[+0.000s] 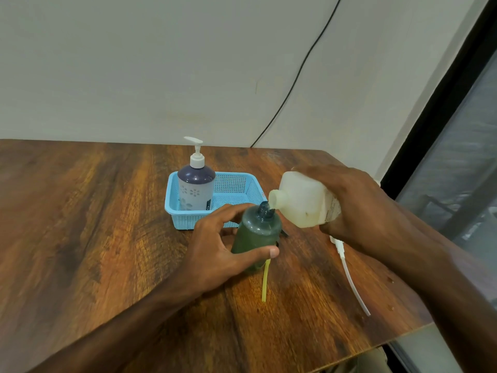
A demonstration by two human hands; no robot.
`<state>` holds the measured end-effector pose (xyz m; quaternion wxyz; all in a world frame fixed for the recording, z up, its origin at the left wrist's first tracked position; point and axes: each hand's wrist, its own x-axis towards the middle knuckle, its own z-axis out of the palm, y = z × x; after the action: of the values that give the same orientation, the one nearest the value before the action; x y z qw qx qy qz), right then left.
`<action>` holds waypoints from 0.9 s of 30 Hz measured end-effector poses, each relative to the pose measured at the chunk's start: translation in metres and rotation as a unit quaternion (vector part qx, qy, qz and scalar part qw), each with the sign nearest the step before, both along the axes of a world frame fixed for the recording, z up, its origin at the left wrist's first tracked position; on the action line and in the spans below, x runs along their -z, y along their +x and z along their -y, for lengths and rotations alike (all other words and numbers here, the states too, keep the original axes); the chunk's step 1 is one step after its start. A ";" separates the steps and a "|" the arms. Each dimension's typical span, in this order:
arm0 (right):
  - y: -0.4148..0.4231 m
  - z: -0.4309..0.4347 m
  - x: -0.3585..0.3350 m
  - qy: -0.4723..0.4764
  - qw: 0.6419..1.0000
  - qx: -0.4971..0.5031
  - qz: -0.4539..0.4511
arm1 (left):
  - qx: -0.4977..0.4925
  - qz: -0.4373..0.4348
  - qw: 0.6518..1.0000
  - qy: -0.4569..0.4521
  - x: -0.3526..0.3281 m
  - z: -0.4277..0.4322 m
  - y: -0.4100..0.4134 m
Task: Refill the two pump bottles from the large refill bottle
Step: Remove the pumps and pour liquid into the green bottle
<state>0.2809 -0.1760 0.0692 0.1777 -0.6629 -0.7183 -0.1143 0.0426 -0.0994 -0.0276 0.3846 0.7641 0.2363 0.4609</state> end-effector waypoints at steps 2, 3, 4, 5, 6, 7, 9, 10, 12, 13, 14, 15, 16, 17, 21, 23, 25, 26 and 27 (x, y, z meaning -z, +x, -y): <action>0.001 0.000 0.000 -0.001 1.000 0.002 0.004 | 0.002 0.001 1.000 -0.003 0.000 0.000 0.000; 0.001 0.000 0.000 -0.002 1.000 0.003 0.006 | 0.002 0.001 1.000 -0.004 0.000 0.000 0.000; 0.002 -0.001 0.001 -0.005 1.000 0.005 0.007 | 0.002 -0.001 1.000 -0.004 0.000 0.000 0.000; 0.002 -0.001 0.001 -0.007 1.000 0.008 0.005 | 0.001 -0.003 1.000 -0.003 0.000 0.000 0.000; 0.003 -0.001 0.002 -0.008 1.000 0.010 0.004 | 0.000 -0.004 1.000 -0.001 0.000 0.000 0.000; 0.003 -0.001 0.002 -0.009 1.000 0.012 0.004 | 0.000 -0.004 1.000 -0.001 -0.001 0.000 0.000; 0.001 0.000 0.000 -0.008 1.000 0.014 0.004 | -0.001 -0.004 1.000 -0.003 -0.001 0.000 -0.001; 0.001 0.000 0.000 -0.008 1.000 0.013 0.002 | -0.001 -0.005 1.000 -0.004 -0.001 0.000 -0.001; -0.002 0.002 -0.002 -0.007 1.000 0.011 -0.001 | -0.002 -0.005 1.000 -0.004 -0.001 0.000 -0.001; -0.003 0.003 -0.002 -0.006 1.000 0.011 -0.001 | -0.001 -0.004 1.000 -0.004 -0.001 0.000 -0.001; -0.004 0.004 -0.002 -0.007 1.000 0.011 0.001 | 0.000 -0.002 1.000 -0.005 -0.001 0.000 0.000; -0.005 0.005 -0.002 -0.007 1.000 0.010 0.004 | 0.000 0.000 1.000 -0.004 -0.001 0.000 0.000; -0.007 0.005 -0.002 -0.008 1.000 0.013 0.007 | -0.001 0.000 1.000 -0.004 -0.001 0.000 0.000; -0.009 0.006 -0.002 -0.007 1.000 0.015 0.008 | -0.002 0.000 1.000 -0.004 0.000 -0.001 0.000; -0.014 0.011 0.001 -0.013 1.000 0.023 -0.003 | -0.005 -0.005 1.000 -0.009 0.002 -0.002 -0.001; -0.015 0.012 0.001 -0.017 1.000 0.019 -0.014 | -0.007 -0.008 1.000 -0.008 0.003 -0.003 -0.001; -0.015 0.013 0.003 -0.034 0.999 0.025 -0.028 | -0.006 -0.010 1.000 -0.007 0.004 -0.004 -0.001; -0.015 0.014 0.005 -0.040 0.998 0.031 -0.033 | -0.005 -0.011 1.000 -0.007 0.004 -0.004 -0.001; -0.016 0.014 0.006 -0.038 0.998 0.035 -0.047 | -0.004 -0.010 1.000 -0.007 0.004 -0.004 -0.001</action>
<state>0.2646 -0.1902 0.0630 0.1819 -0.6983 -0.6896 -0.0612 0.0415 -0.0955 -0.0314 0.3853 0.7651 0.2468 0.4531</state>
